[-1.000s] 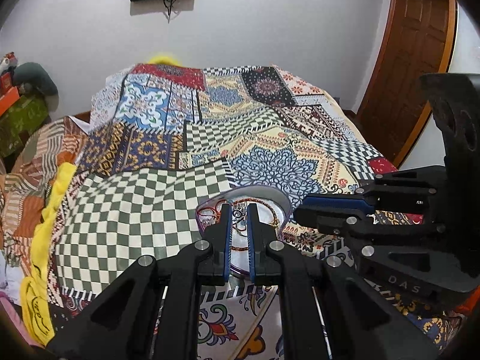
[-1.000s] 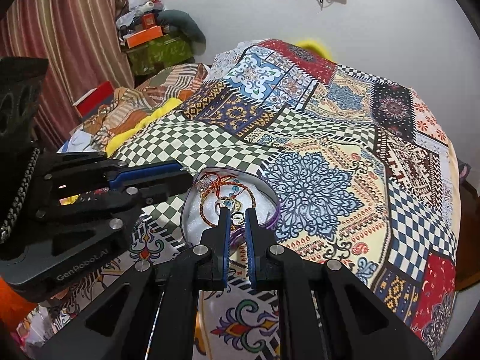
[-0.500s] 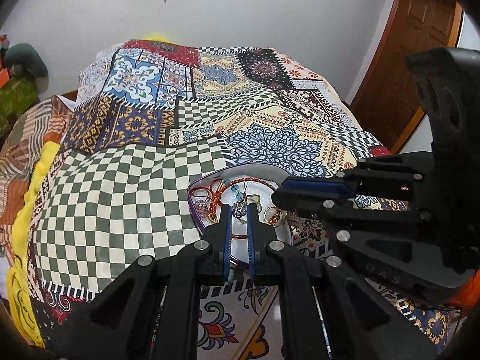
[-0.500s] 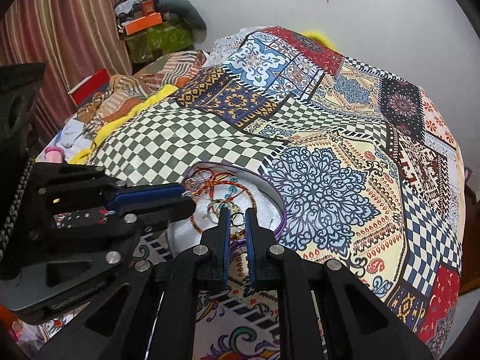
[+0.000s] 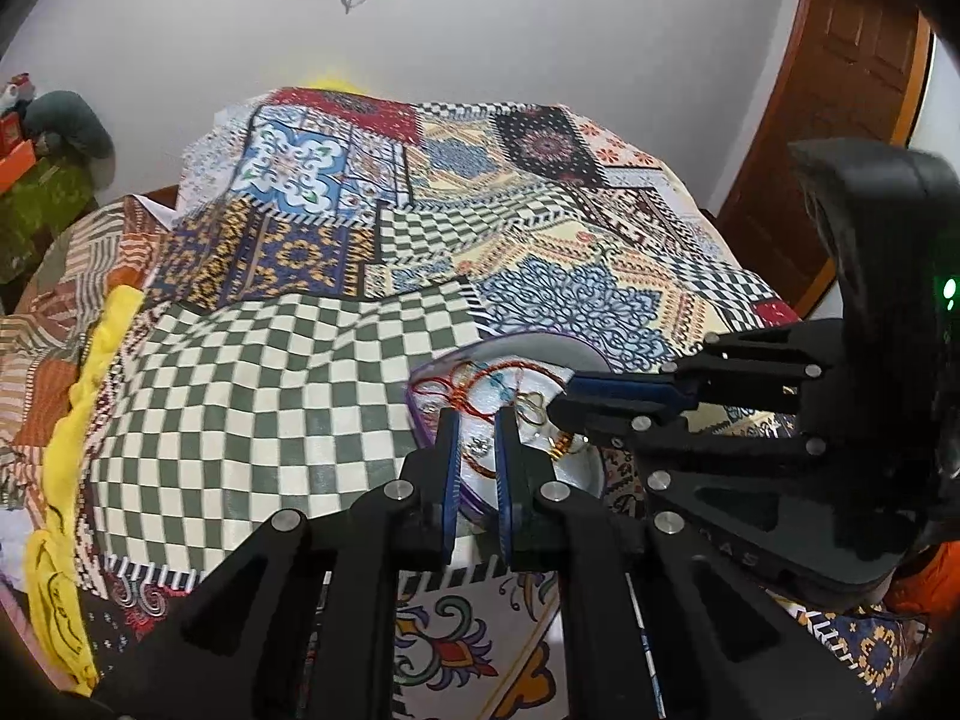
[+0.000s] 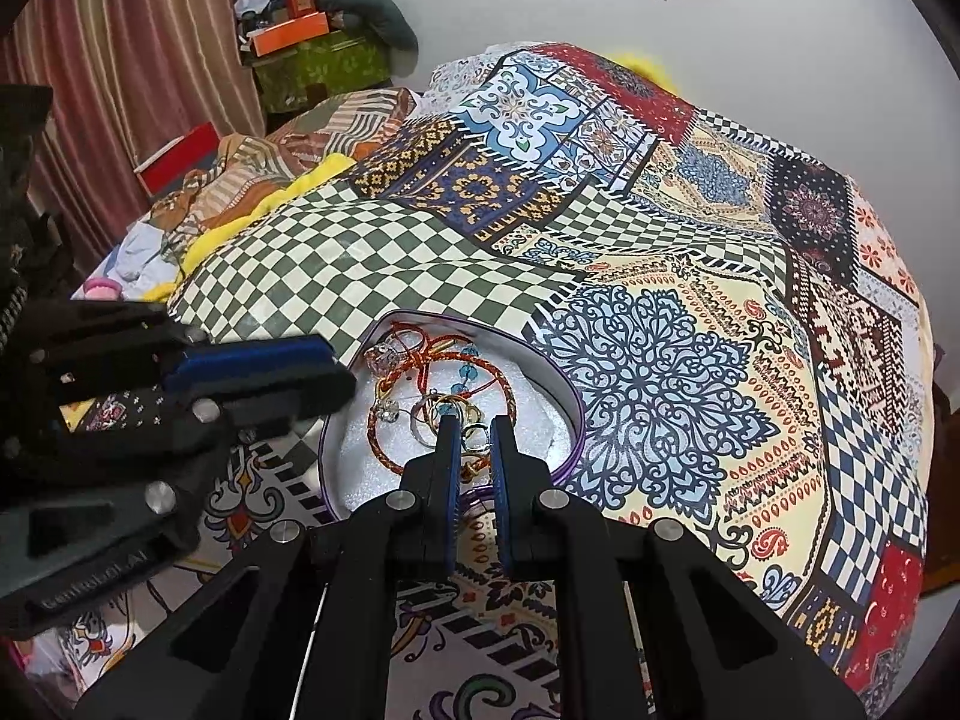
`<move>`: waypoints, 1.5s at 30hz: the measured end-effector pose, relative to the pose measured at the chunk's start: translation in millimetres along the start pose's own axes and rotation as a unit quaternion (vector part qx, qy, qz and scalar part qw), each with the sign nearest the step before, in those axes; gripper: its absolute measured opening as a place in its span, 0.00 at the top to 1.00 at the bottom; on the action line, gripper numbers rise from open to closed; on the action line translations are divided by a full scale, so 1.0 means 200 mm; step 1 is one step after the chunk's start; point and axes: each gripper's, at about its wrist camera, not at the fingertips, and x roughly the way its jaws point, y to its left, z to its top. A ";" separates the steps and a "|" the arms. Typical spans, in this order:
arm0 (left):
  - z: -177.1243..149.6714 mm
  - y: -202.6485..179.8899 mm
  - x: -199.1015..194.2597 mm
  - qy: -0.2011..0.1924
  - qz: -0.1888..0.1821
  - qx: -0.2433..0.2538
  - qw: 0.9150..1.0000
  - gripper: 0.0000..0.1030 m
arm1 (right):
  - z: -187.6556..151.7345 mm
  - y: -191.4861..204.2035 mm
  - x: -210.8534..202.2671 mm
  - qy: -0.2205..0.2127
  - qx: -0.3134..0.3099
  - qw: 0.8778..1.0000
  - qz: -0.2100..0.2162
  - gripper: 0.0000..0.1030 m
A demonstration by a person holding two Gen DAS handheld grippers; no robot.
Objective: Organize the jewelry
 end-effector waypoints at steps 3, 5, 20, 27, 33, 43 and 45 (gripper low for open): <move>0.01 0.01 -0.03 -0.007 0.005 -0.005 1.000 0.86 | 0.00 0.00 0.00 0.005 -0.004 1.000 -0.010 0.87; 0.01 0.02 -0.06 -0.013 0.009 -0.006 1.000 0.84 | 0.01 0.00 -0.01 0.001 -0.003 1.000 -0.017 0.79; 0.08 -0.11 -0.48 -0.073 0.010 0.007 0.997 0.84 | 0.03 0.12 -0.55 -0.096 0.005 0.994 -0.050 0.75; 0.08 -0.26 -0.95 -0.167 0.022 0.030 0.985 0.80 | -0.02 0.26 -1.09 -0.213 0.024 0.975 -0.063 0.75; -0.01 -0.34 -1.41 -0.267 0.019 0.024 0.963 0.75 | -0.17 0.45 -1.54 -0.335 0.031 0.938 -0.078 0.75; -0.28 -0.49 -1.78 -0.360 0.060 0.030 0.931 0.36 | -0.40 0.65 -1.78 -0.426 0.055 0.895 -0.117 0.43; -0.31 -0.50 -1.80 -0.363 0.063 0.025 0.929 0.21 | -0.42 0.66 -1.76 -0.429 0.067 0.892 -0.127 0.35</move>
